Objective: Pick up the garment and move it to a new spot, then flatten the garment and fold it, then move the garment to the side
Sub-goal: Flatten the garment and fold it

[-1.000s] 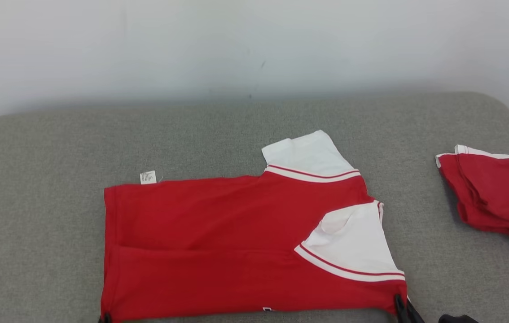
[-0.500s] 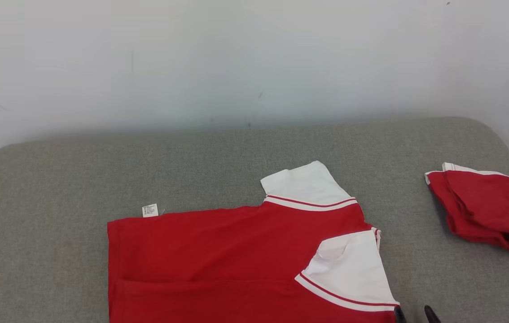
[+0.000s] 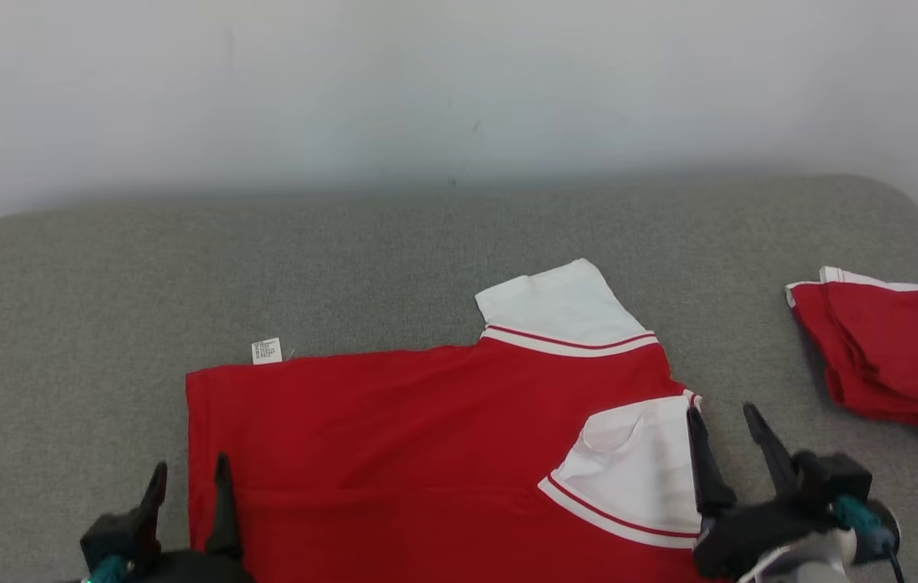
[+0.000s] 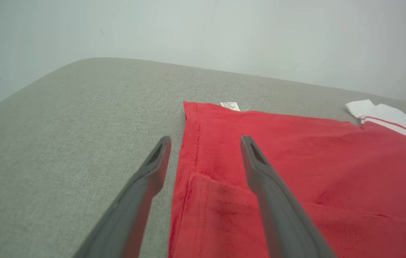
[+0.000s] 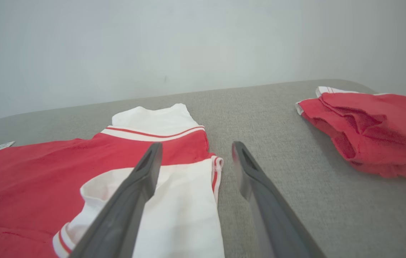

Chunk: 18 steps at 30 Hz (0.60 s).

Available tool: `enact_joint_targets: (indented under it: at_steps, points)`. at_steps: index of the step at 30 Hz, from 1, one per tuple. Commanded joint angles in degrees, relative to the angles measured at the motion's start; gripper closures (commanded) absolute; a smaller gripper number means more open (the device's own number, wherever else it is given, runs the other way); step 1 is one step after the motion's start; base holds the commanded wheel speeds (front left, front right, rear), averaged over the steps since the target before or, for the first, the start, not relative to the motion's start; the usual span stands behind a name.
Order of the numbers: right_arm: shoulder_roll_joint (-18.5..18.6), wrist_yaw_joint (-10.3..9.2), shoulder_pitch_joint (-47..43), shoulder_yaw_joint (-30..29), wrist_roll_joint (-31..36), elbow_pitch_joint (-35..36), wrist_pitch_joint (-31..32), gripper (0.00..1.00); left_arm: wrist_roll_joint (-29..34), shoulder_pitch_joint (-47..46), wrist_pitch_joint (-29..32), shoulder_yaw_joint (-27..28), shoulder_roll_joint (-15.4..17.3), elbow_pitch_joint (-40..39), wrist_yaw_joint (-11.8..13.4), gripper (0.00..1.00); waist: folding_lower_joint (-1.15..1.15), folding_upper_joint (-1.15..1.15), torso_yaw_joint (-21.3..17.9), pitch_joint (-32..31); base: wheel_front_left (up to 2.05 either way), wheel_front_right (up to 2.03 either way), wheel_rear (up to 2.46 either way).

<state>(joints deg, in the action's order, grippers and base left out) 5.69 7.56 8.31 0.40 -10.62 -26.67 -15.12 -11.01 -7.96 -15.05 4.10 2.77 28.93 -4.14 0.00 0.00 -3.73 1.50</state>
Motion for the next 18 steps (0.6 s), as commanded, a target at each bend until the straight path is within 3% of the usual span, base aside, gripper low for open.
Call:
enact_joint_targets:
  at_steps: [1, 9, 18]
  points:
    - [0.39, -0.15, 2.29, 0.28, 0.40, -0.28, -0.01, 0.00, 0.51, -2.08, -0.17, 0.12, 0.29, 0.53, -0.51, 0.00, 0.00, 0.00, 0.21, 3.43, 0.00, 0.00, 0.00]
    - [2.90, -0.15, 18.34, 3.53, 0.74, -4.81, 0.00, 0.00, 1.74, -18.95, -0.16, -0.80, 2.12, 11.36, -2.33, 0.00, 0.00, 0.00, 0.72, 13.50, 0.00, 0.00, 0.00]
    - [4.75, -0.15, 28.04, 5.21, -0.50, -9.79, 0.00, 0.00, 1.09, -30.62, -0.16, -0.48, 3.65, 23.41, -1.90, 0.00, 0.00, 0.00, 1.34, 17.28, 0.00, 0.00, 0.00]
